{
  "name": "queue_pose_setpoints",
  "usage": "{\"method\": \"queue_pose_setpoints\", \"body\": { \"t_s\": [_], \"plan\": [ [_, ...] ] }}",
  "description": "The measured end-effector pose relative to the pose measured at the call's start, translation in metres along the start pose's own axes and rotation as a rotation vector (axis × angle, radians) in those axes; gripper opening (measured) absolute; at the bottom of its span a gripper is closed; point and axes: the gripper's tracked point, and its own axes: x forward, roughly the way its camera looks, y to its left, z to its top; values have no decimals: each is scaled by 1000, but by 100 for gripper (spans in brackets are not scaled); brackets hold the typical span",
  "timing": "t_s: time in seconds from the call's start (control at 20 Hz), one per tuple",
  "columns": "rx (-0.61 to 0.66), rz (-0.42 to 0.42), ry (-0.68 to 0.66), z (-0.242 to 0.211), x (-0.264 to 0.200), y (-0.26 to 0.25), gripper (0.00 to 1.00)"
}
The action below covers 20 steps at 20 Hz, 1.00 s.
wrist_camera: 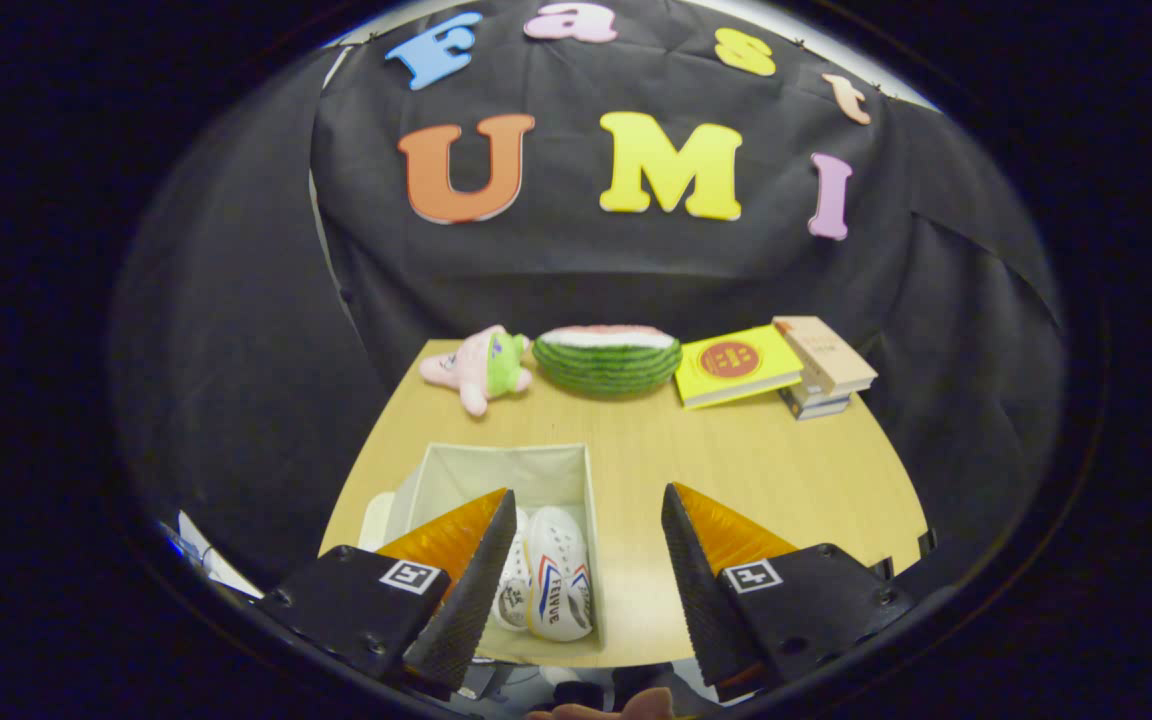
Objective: Open the storage box then place both shoes into the box .Put the left shoe in first, then the right shoe, with the right side of both shoes facing outward in a uniform manner.
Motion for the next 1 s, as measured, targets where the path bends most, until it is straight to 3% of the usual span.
{"method": "queue_pose_setpoints", "body": {
  "t_s": [0.15,0.25,0.5,1.0],
  "plan": [
    [20,-45,-200,36,-35,-29,89],
    [48,-77,-291,49,-50,-51,100],
    [81,-121,-430,72,-72,-91,100],
    [97,-113,-496,71,-87,-98,100]
  ]
}}
